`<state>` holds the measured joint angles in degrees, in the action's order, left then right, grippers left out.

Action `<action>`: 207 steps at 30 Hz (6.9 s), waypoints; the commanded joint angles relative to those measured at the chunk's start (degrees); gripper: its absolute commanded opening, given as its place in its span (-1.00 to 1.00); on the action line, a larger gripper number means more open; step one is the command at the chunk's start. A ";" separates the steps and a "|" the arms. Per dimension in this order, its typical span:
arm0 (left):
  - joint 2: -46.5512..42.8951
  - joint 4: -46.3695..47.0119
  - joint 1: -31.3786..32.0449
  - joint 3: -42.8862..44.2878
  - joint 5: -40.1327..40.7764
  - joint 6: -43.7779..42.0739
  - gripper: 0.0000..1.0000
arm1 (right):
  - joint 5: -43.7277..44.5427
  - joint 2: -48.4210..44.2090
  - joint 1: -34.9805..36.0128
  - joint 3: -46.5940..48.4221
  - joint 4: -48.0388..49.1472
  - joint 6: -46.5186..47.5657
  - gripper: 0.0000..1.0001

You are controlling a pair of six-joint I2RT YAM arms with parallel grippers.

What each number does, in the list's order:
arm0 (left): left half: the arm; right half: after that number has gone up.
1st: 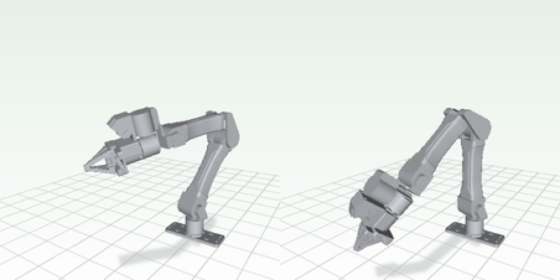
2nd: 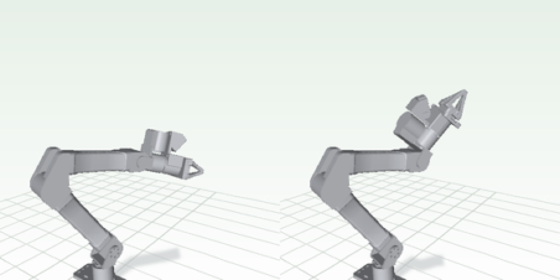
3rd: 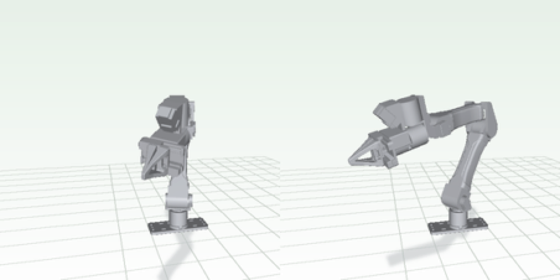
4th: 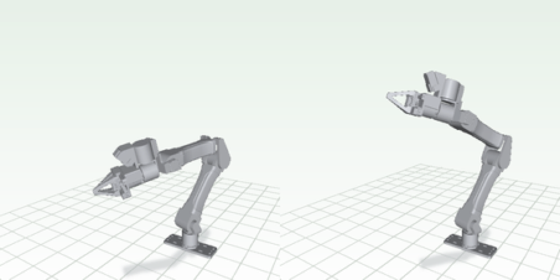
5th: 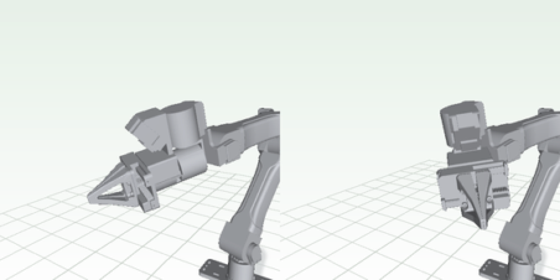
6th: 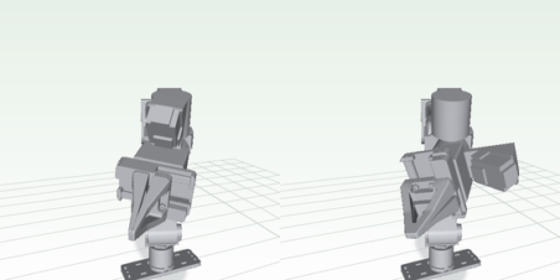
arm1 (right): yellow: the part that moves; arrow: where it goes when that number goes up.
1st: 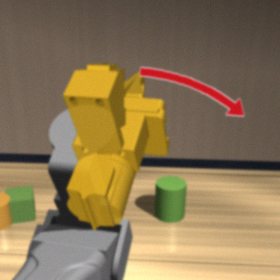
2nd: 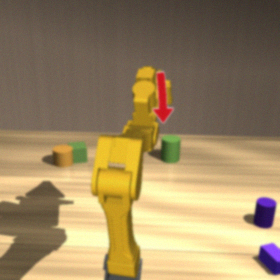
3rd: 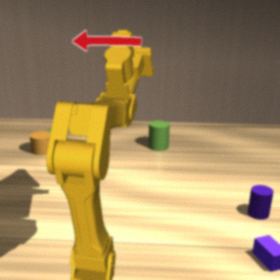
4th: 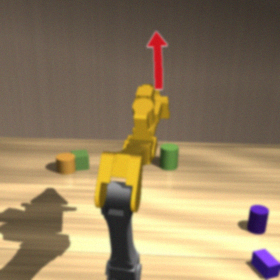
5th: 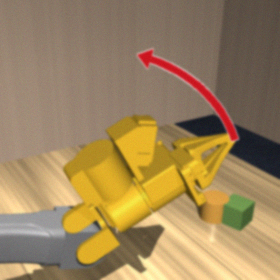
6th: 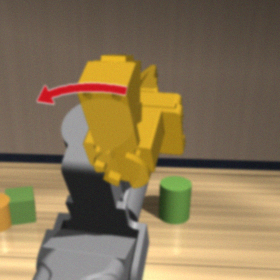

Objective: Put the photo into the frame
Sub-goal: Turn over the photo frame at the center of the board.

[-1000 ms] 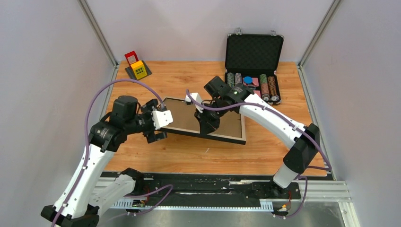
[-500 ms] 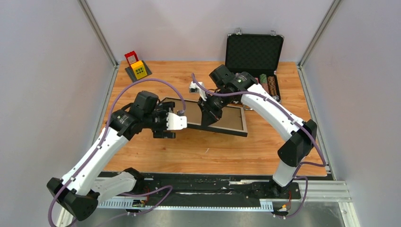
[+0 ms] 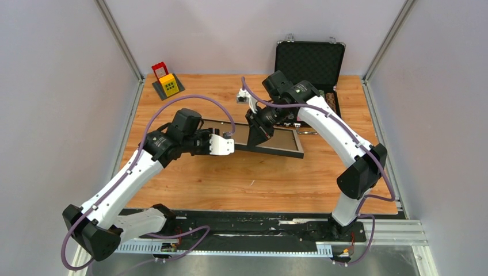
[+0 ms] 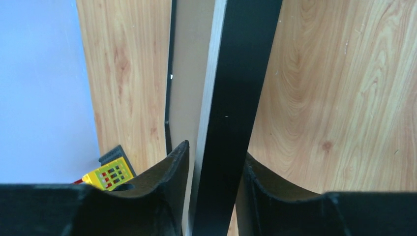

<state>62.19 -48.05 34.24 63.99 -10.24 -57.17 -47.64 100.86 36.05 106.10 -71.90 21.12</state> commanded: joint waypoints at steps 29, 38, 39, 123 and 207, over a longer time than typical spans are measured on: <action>8.26 -17.58 0.70 25.26 -2.05 1.17 -1.00 | 20.65 -22.39 -2.08 -1.25 11.74 -1.31 0.86; 12.11 -20.50 0.64 30.98 -2.37 3.01 -1.00 | 24.00 -23.59 -2.13 -0.64 12.23 -0.89 0.92; 12.48 -20.50 0.54 31.72 -2.03 3.75 -1.00 | 24.45 -23.71 -2.13 -0.76 12.49 -1.17 0.92; 19.57 -32.80 -22.94 41.91 -12.81 14.51 -1.00 | 7.47 -28.49 -29.24 -12.58 20.70 -8.59 0.90; 26.82 -43.00 -27.65 51.73 -22.92 -4.73 -1.00 | 4.45 -26.37 -23.54 -12.98 23.69 -1.97 0.92</action>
<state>89.65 -87.18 6.55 112.14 -28.51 -60.38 -44.01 74.59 11.60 90.98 -50.24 17.96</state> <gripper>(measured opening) 0.335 0.957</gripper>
